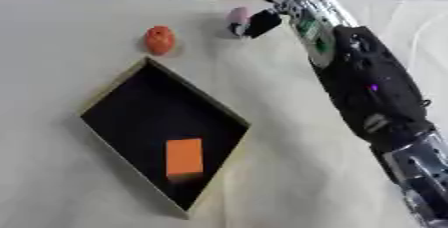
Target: Pick up objects on the table and place them in the box.
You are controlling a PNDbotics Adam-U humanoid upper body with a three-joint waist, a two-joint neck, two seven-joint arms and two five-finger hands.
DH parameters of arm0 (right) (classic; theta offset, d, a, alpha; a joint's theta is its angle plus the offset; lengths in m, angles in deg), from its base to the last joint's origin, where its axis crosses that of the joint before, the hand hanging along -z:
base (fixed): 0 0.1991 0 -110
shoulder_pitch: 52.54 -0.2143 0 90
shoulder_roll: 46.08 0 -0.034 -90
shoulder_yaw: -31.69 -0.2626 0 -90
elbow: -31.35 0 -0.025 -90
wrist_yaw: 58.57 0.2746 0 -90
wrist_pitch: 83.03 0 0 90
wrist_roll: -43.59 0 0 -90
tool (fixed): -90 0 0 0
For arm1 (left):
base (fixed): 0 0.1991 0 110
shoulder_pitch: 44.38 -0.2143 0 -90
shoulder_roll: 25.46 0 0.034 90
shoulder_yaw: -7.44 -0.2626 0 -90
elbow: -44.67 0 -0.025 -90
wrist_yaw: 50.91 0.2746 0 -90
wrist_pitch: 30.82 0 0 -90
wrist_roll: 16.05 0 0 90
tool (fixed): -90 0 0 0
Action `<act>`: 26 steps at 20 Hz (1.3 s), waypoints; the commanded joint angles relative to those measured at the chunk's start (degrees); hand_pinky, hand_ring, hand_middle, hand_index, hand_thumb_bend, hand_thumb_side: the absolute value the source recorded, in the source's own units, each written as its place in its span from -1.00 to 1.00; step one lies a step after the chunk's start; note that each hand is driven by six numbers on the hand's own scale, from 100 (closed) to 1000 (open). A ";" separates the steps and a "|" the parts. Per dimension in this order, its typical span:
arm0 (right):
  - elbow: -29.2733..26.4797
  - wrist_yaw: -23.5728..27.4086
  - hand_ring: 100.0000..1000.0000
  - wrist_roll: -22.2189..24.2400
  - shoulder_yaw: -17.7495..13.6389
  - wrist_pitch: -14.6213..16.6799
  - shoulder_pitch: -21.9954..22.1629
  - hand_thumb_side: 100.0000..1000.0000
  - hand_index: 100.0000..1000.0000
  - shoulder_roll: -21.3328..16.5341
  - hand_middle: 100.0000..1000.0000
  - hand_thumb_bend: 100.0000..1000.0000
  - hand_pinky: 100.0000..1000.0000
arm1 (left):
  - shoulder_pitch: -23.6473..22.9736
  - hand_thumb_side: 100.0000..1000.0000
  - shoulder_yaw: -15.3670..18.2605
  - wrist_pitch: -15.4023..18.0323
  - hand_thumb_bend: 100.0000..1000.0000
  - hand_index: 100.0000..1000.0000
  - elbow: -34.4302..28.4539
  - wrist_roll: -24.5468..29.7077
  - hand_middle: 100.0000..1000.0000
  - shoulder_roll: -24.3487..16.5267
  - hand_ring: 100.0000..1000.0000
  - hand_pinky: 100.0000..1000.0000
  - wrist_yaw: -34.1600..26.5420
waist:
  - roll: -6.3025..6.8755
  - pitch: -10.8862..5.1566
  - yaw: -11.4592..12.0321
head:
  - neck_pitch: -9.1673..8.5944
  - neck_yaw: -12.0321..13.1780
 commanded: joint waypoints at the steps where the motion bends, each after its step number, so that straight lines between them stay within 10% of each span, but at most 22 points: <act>1: 1.21 -0.96 0.78 -1.15 -1.42 -0.26 -1.98 -0.32 0.55 -0.20 0.35 -0.39 0.82 | 0.72 0.87 0.03 0.10 -1.00 0.17 -0.80 0.33 0.42 -1.03 0.13 0.10 0.22 | -0.02 -0.82 0.34 | -0.99 -0.47; 17: 7.17 -7.54 0.75 -8.01 -4.11 -2.14 -2.99 -0.35 0.53 0.67 0.35 -0.60 0.77 | 0.90 0.88 -0.04 0.04 -1.00 0.16 -0.80 0.87 0.42 -1.13 0.14 0.10 0.43 | -0.54 0.17 1.40 | -1.43 -1.45; 26: 6.67 -6.34 0.52 -10.21 -3.98 -1.89 -3.09 -0.76 0.42 0.61 0.13 -1.00 0.54 | 0.85 0.83 0.06 0.08 -1.00 0.16 -0.80 1.43 0.42 -1.20 0.13 0.10 0.58 | -0.48 0.05 1.12 | -1.39 -1.58</act>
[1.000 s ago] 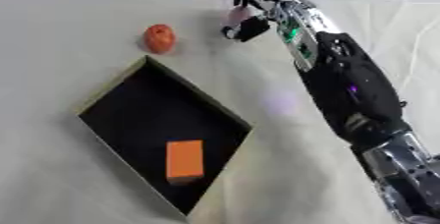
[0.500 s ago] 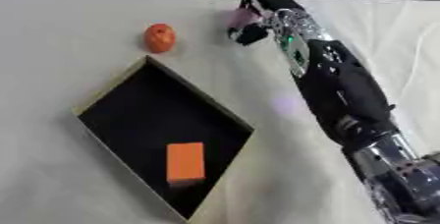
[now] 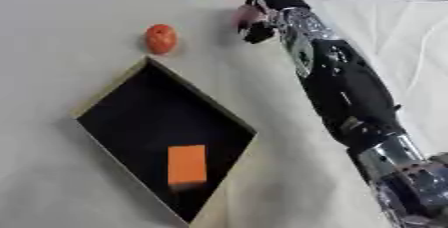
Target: Pick up objects on the table and place them in the box.
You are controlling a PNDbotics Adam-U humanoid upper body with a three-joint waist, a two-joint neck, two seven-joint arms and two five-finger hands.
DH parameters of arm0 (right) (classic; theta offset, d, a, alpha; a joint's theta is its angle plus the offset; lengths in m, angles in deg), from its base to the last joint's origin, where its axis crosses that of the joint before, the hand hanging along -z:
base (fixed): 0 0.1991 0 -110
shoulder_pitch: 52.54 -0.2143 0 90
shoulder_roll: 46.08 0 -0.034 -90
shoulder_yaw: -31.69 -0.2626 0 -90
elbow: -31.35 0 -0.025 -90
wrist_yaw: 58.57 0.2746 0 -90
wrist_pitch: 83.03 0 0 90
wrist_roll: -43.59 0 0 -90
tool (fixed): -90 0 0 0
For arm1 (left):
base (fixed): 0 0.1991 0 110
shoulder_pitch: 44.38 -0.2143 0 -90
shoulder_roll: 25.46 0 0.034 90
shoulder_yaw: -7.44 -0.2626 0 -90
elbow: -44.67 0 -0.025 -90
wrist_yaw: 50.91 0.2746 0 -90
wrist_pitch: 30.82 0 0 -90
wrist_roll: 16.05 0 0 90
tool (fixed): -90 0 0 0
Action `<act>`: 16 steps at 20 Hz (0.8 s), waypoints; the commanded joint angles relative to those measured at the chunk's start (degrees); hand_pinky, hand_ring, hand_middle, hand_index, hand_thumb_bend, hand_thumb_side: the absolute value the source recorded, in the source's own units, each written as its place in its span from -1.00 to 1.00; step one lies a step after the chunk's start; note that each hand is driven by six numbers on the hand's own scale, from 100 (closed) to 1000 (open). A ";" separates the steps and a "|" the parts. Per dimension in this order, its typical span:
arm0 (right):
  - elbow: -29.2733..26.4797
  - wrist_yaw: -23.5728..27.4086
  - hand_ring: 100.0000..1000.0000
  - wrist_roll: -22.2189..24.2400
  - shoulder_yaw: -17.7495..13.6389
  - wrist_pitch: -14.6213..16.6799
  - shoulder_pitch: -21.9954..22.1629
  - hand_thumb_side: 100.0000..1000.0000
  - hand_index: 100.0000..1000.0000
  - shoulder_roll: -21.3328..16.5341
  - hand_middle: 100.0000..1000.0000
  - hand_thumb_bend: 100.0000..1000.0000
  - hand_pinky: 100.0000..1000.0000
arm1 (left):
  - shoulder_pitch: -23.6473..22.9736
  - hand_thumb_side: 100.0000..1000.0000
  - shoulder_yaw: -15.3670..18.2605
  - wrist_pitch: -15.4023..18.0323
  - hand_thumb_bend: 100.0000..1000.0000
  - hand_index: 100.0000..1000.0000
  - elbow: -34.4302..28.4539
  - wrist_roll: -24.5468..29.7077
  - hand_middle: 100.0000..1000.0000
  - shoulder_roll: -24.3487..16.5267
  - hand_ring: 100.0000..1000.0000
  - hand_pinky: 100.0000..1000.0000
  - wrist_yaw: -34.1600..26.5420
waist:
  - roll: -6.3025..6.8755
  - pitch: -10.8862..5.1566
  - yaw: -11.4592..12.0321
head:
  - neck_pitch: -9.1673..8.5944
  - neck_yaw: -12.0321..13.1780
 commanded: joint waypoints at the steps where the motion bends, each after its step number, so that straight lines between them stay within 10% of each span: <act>1: -0.95 1.30 0.49 -2.04 -0.14 -0.20 -1.26 -0.74 0.40 -0.97 0.11 -1.00 0.52 | 0.20 0.82 0.26 0.15 -1.00 0.16 -0.80 0.44 0.42 -1.18 0.13 0.10 0.34 | 0.36 -1.35 -0.08 | -0.40 -0.15; 16: -7.16 7.52 0.44 -1.70 3.16 0.98 -0.67 -0.68 0.39 -4.22 0.08 -1.00 0.46 | 0.07 0.79 0.54 0.11 -1.00 0.16 -0.80 0.91 0.41 -1.32 0.12 0.09 0.42 | 0.35 -2.20 -1.11 | 0.50 0.47</act>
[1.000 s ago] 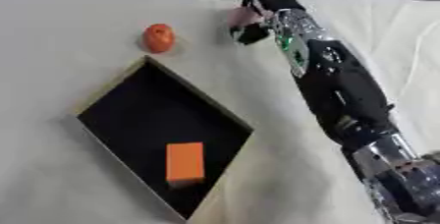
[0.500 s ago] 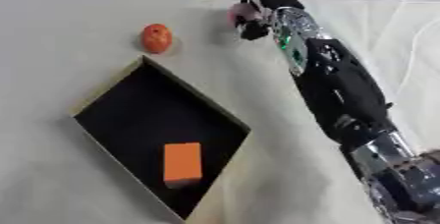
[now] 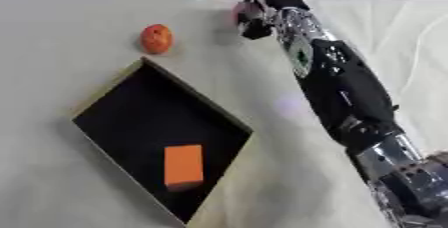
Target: Pick up objects on the table and place them in the box.
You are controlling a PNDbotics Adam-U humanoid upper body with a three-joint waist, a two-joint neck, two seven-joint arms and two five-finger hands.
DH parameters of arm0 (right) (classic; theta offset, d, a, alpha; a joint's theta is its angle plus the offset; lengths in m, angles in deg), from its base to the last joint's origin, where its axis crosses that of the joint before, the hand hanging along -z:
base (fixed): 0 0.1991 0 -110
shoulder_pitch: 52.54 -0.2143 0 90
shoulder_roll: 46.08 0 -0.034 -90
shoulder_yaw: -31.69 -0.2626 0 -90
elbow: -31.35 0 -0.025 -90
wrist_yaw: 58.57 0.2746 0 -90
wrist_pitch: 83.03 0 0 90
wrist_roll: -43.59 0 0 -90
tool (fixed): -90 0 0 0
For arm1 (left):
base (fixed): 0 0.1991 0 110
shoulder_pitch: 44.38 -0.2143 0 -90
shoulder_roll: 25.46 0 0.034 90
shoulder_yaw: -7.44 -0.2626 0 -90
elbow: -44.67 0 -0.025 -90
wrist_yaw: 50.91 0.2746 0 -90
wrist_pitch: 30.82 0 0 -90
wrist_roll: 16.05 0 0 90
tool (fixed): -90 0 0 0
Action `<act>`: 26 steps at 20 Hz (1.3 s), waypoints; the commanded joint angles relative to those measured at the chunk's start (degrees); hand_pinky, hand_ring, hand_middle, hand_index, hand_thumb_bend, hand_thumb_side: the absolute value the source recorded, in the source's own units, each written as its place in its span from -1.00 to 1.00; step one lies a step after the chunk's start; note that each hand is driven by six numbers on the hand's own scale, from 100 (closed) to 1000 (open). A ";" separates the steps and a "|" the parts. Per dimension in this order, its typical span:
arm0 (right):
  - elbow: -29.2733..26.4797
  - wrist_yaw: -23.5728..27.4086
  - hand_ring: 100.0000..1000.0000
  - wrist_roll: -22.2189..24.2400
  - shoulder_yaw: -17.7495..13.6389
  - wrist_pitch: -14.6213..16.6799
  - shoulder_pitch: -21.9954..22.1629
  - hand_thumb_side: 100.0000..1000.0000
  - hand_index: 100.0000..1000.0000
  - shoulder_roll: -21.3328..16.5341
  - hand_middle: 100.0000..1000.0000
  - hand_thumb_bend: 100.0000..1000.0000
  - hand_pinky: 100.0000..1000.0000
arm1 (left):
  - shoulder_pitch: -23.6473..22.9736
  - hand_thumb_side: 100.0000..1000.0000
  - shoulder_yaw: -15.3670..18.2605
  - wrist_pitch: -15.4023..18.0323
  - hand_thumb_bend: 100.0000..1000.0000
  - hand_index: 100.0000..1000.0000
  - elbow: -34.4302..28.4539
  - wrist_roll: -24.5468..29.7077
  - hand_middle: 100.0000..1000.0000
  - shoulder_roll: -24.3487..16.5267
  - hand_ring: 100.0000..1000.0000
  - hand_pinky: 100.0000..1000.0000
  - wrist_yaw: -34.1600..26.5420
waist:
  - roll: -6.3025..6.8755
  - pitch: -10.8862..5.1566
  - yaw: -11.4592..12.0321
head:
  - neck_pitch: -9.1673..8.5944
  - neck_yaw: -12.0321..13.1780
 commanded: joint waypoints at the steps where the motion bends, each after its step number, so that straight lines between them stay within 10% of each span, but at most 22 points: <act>1: -5.81 2.65 0.44 1.72 2.13 1.34 -0.81 -0.69 0.39 -3.93 0.08 -1.00 0.46 | 0.10 0.79 0.54 -0.03 -1.00 0.16 -0.80 0.09 0.41 -1.38 0.12 0.09 0.43 | 0.19 -2.10 -0.36 | 0.52 0.57; 9: -24.41 12.04 0.44 9.73 9.91 3.94 2.15 -0.70 0.41 -10.80 0.12 -1.00 0.45 | -0.08 0.76 0.70 -0.08 -1.00 0.16 -0.80 0.17 0.41 -1.81 0.13 0.08 0.54 | -0.07 -3.83 -1.69 | 1.51 1.59; 26: -57.31 30.29 0.44 22.24 19.82 -2.41 4.25 -0.67 0.41 -14.51 0.12 -1.00 0.45 | 0.16 0.75 0.59 0.07 -1.00 0.16 -0.80 0.24 0.41 -2.03 0.13 0.08 0.44 | -0.28 -4.80 -2.73 | 3.03 3.29</act>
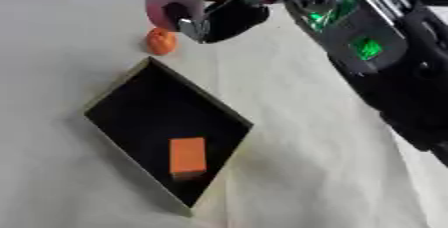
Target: Pick up objects on the table and place them in the box.
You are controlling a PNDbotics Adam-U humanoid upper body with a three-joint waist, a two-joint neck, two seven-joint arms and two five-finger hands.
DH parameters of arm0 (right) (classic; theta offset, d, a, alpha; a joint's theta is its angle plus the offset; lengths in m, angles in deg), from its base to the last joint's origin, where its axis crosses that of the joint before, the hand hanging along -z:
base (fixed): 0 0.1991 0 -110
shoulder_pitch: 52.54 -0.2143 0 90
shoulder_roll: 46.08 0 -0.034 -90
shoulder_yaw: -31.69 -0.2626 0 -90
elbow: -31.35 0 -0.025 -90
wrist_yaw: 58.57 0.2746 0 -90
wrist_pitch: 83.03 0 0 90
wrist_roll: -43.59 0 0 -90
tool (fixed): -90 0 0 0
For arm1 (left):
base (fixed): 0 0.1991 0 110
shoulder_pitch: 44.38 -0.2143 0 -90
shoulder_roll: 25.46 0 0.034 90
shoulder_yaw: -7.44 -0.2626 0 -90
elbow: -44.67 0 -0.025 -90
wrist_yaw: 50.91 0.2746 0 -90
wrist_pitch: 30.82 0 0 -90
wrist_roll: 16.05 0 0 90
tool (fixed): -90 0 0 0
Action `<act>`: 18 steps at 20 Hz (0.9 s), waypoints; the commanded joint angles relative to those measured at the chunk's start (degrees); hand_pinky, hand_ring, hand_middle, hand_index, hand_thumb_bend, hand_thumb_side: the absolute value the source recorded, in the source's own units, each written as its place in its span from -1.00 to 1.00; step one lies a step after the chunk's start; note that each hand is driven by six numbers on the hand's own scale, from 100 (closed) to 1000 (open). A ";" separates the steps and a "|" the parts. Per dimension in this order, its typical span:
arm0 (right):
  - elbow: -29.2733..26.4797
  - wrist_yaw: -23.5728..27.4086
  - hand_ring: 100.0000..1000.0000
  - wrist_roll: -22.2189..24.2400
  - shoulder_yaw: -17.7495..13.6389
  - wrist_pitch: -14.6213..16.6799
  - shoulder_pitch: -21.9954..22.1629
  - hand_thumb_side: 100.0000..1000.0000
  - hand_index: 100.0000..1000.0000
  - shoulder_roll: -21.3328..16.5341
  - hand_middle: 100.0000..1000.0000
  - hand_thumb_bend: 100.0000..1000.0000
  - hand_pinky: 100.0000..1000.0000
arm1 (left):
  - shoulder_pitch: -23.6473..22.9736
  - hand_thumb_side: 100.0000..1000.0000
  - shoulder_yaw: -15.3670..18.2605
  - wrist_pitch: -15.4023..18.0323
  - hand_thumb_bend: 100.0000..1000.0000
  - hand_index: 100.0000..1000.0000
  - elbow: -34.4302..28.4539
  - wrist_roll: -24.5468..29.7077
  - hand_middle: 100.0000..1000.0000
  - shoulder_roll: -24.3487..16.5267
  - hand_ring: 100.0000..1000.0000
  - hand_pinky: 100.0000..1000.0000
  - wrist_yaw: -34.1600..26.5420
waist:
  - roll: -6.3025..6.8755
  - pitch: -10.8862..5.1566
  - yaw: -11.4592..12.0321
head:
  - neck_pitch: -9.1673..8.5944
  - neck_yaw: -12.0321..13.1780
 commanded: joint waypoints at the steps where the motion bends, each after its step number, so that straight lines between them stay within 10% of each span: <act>1: -3.14 1.28 0.44 1.75 0.67 -1.16 -0.49 -0.66 0.41 -0.91 0.12 -1.00 0.45 | 0.54 0.75 0.37 0.14 -1.00 0.16 -0.80 0.17 0.41 -1.45 0.14 0.08 0.21 | 0.31 -1.38 -0.16 | 0.42 0.17; 18: 0.24 -1.21 0.44 5.07 6.66 1.07 3.44 -0.65 0.40 3.18 0.10 -1.00 0.46 | 0.66 0.74 0.22 0.20 -1.00 0.15 -0.80 0.59 0.41 -0.87 0.15 0.08 0.12 | 0.71 -1.13 0.34 | 0.41 0.09</act>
